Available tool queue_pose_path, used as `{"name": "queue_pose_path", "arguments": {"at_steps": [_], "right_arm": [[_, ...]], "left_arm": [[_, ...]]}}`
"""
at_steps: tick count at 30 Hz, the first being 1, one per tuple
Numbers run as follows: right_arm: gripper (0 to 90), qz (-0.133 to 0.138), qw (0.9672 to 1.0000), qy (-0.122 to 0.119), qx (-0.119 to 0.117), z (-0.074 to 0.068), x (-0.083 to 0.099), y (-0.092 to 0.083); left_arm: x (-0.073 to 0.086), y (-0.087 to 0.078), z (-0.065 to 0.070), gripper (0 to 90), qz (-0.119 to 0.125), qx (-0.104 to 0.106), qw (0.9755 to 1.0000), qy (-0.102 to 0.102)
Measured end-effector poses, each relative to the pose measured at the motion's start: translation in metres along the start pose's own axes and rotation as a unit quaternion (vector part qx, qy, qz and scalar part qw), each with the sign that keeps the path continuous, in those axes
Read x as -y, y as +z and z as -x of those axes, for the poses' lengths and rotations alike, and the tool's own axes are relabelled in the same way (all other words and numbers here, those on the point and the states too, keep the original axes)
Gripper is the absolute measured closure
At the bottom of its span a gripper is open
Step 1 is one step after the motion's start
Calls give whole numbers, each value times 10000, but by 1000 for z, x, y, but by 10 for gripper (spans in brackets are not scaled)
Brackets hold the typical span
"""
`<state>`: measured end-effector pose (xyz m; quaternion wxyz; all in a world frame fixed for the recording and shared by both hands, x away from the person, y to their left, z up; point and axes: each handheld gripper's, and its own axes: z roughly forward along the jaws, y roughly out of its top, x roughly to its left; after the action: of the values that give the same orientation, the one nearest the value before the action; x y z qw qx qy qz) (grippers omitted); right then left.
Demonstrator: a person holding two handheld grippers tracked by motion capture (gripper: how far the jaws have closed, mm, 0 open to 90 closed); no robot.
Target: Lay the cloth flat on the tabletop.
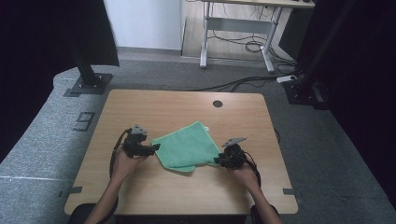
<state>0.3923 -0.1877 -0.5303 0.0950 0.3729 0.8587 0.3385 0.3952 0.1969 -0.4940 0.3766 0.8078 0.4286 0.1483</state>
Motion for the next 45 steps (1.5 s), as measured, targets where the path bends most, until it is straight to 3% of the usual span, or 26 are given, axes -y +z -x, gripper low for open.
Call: {"name": "queue_pose_path", "arguments": {"at_steps": [2, 3, 6, 10, 14, 17, 20, 22, 32, 35, 41, 43, 45], "right_arm": [[598, 62, 10000, -7, 69, 1, 0, -2], [588, 63, 9999, 15, 93, 2, 1, -3], [551, 57, 9999, 58, 147, 4, 3, -4], [490, -50, 9998, 4, 200, 5, 8, -3], [476, -32, 9998, -8, 191, 6, 11, -1], [475, -73, 9996, -106, 267, 4, 11, -1], [475, -111, 9993, -120, 330, 2, 11, -1], [474, -119, 9993, -132, 336, 3, 11, -2], [458, -139, 9992, -107, 350, 7, 11, -2], [461, -125, 9991, -73, 389, 6, 11, -2], [468, -117, 9992, -88, 368, 0, 12, -2], [468, -113, 9992, -130, 351, -2, 12, -1], [468, -119, 9993, -149, 334, -3, 11, -1]], "left_arm": [[1, 0, 7, 140, 18, 42, 10000, 31], [6, 4, 24, 138, -68, 152, 9997, 173], [17, 16, 45, 112, -259, 275, 9988, 316], [27, 30, 58, 93, -469, 20, 9976, 499], [34, 40, 61, 68, -728, -209, 9951, 631], [36, 41, 59, 57, -734, -202, 9957, 536], [34, 40, 58, 50, -780, -315, 9945, 622], [33, 38, 51, 48, -851, -459, 9932, 646], [26, 39, 21, 17, -946, -639, 9926, 404], [23, 39, 26, 18, -1019, -663, 9913, 498], [25, 33, 55, 12, -818, -130, 9952, 518], [28, 36, 65, 0, -916, -101, 9938, 625], [32, 40, 69, 0, -1071, -227, 9915, 709]]}}
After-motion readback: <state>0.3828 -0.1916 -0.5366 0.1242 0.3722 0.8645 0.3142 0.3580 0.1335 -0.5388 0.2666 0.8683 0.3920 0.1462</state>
